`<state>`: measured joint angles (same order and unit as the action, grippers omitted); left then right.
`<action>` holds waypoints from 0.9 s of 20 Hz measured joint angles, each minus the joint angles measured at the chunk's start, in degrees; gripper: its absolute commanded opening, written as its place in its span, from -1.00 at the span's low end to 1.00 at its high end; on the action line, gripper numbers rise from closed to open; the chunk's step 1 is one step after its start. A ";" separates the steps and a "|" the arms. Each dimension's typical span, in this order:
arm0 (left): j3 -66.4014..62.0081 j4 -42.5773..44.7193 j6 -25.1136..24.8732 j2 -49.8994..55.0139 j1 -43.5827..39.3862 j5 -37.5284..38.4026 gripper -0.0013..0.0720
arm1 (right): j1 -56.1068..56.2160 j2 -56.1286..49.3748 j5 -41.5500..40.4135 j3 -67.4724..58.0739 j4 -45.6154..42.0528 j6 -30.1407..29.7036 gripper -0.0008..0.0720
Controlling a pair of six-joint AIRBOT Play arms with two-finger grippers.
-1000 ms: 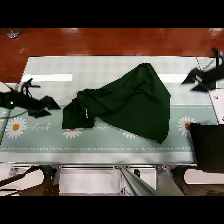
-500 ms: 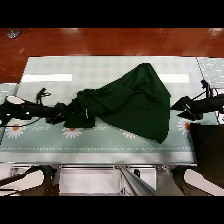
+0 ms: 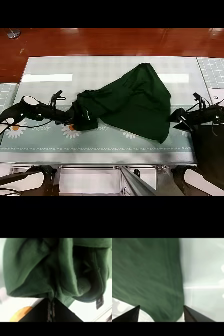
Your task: Fold the shirts.
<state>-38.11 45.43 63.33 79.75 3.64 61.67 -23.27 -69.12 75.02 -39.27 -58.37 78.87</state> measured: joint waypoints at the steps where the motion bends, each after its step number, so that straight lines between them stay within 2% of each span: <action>1: 0.00 -0.11 -0.17 0.00 -0.09 0.09 -0.88 | 0.33 0.00 0.15 0.50 -0.13 0.07 0.73; 9: 0.07 -0.37 -0.61 0.02 -0.31 0.42 -0.88 | 11.34 -4.00 -0.42 1.44 -2.78 3.32 0.73; 10: 0.07 -0.42 -0.61 0.02 -0.33 0.44 -0.88 | 12.63 -4.74 -0.57 1.16 -2.29 3.78 0.62; 11: 0.07 -0.44 -0.63 0.02 -0.37 0.44 -0.87 | 13.77 -5.31 -1.22 0.90 -1.51 4.13 0.30; 12: 0.07 -0.46 -0.63 0.02 -0.37 0.46 -0.87 | 14.97 -5.75 -2.75 0.59 -0.74 4.17 -0.24; 13: 0.07 -0.50 -0.63 0.02 -0.39 0.46 -0.88 | 16.06 -6.08 -5.07 0.22 0.09 4.09 -0.96; 18: -3.82 -1.29 -0.70 -0.87 1.09 1.49 -0.88 | 19.08 -6.64 -4.07 -7.17 2.19 1.51 -0.93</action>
<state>-41.93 44.14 62.63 78.87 4.73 63.16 -4.19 -75.77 70.96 -46.44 -56.18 80.38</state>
